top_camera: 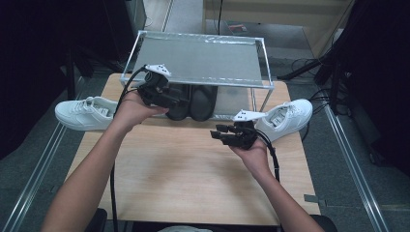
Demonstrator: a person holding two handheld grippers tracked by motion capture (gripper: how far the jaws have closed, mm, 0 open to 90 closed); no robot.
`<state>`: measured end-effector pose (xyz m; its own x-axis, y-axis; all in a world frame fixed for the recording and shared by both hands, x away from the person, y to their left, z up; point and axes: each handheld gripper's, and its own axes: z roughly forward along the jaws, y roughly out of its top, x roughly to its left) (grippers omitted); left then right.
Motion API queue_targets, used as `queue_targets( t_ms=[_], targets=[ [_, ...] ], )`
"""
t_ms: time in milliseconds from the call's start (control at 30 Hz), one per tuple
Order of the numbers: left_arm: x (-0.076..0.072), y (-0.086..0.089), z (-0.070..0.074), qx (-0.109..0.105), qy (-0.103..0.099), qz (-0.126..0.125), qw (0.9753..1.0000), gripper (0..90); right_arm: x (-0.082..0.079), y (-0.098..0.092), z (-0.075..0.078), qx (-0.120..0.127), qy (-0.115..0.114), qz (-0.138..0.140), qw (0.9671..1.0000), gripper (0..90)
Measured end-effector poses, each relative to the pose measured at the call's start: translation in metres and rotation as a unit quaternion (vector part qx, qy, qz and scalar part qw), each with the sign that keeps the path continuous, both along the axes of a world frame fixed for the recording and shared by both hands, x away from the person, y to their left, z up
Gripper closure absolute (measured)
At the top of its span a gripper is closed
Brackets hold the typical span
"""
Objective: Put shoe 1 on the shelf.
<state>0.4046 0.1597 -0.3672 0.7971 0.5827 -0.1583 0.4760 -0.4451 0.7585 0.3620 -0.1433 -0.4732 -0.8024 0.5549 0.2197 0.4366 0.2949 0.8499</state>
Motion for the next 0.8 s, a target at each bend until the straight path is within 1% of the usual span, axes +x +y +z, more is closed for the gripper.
queue_targets(
  t_ms=[33, 100, 167, 233, 300, 333, 367, 400, 433, 467, 500, 533, 567, 600, 633, 667, 700, 733, 767, 800],
  targets=[
    [-0.001, 0.001, -0.003, -0.002, 0.002, -0.001, 1.0, 42.9, -0.003, -0.001, 0.0, 0.0, -0.005, -0.002, 1.0, 62.3],
    [-0.004, 0.002, -0.007, 0.003, 0.005, -0.001, 1.0, 42.2, -0.008, -0.003, -0.001, -0.003, -0.013, -0.011, 0.9998, 62.2],
    [-0.008, 0.005, -0.011, 0.005, 0.004, 0.0, 1.0, 41.5, -0.009, -0.006, -0.001, 0.005, 0.006, -0.008, 0.9999, 57.4],
    [-0.011, 0.008, -0.015, 0.0, 0.005, 0.005, 1.0, 41.5, -0.009, -0.01, 0.0, 0.009, 0.018, -0.005, 0.9998, 54.6],
    [-0.015, 0.011, -0.02, -0.008, 0.007, 0.003, 0.9999, 41.2, -0.011, -0.013, -0.001, 0.001, 0.026, -0.007, 0.9996, 54.3],
    [-0.016, 0.013, -0.023, -0.009, 0.009, 0.001, 0.9999, 41.2, -0.013, -0.015, -0.002, -0.004, 0.022, -0.015, 0.9996, 54.3],
    [-0.019, 0.014, -0.025, -0.005, 0.01, 0.004, 0.9999, 40.8, -0.015, -0.018, -0.002, -0.004, 0.02, -0.02, 0.9996, 54.2],
    [-0.02, 0.016, -0.028, -0.002, 0.009, 0.004, 0.9999, 40.9, -0.016, -0.021, -0.003, -0.004, 0.019, -0.022, 0.9996, 51.1],
    [-0.022, 0.018, -0.031, -0.004, 0.009, 0.008, 0.9999, 40.9, -0.017, -0.024, -0.003, 0.0, 0.018, -0.024, 0.9996, 48.5],
    [-0.024, 0.021, -0.034, -0.006, 0.013, 0.009, 0.9999, 40.9, -0.017, -0.027, -0.003, 0.003, 0.023, -0.02, 0.9995, 45.0],
    [-0.025, 0.023, -0.037, -0.01, 0.016, 0.011, 0.9998, 40.9, -0.018, -0.029, -0.003, 0.004, 0.022, -0.02, 0.9995, 42.4],
    [-0.027, 0.025, -0.04, -0.011, 0.014, 0.013, 0.9998, 41.0, -0.019, -0.031, -0.003, 0.0, 0.024, -0.019, 0.9995, 41.1],
    [-0.028, 0.026, -0.043, -0.012, 0.018, 0.014, 0.9997, 41.0, -0.019, -0.032, -0.003, -0.004, 0.026, -0.021, 0.9994, 39.1],
    [-0.03, 0.027, -0.045, -0.011, 0.02, 0.014, 0.9996, 41.0, -0.021, -0.033, -0.003, -0.006, 0.029, -0.017, 0.9994, 39.3],
    [-0.031, 0.029, -0.048, -0.007, 0.021, 0.015, 0.9997, 40.9, -0.023, -0.034, -0.004, -0.013, 0.029, -0.019, 0.9993, 39.1],
    [-0.032, 0.03, -0.05, -0.008, 0.022, 0.015, 0.9996, 40.9, -0.024, -0.034, -0.005, -0.02, 0.031, -0.024, 0.999, 41.1],
    [-0.032, 0.031, -0.052, -0.005, 0.027, 0.014, 0.9995, 40.9, -0.025, -0.036, -0.006, -0.021, 0.037, -0.027, 0.9987, 46.7],
    [-0.033, 0.032, -0.053, -0.004, 0.028, 0.018, 0.9994, 40.9, -0.026, -0.038, -0.006, -0.016, 0.043, -0.031, 0.9984, 51.2],
    [-0.034, 0.033, -0.054, -0.005, 0.027, 0.019, 0.9994, 40.9, -0.029, -0.04, -0.006, -0.012, 0.035, -0.037, 0.9986, 55.5],
    [-0.035, 0.035, -0.055, -0.009, 0.028, 0.02, 0.9994, 40.9, -0.031, -0.041, -0.005, -0.011, 0.02, -0.042, 0.9989, 57.3]
  ],
)
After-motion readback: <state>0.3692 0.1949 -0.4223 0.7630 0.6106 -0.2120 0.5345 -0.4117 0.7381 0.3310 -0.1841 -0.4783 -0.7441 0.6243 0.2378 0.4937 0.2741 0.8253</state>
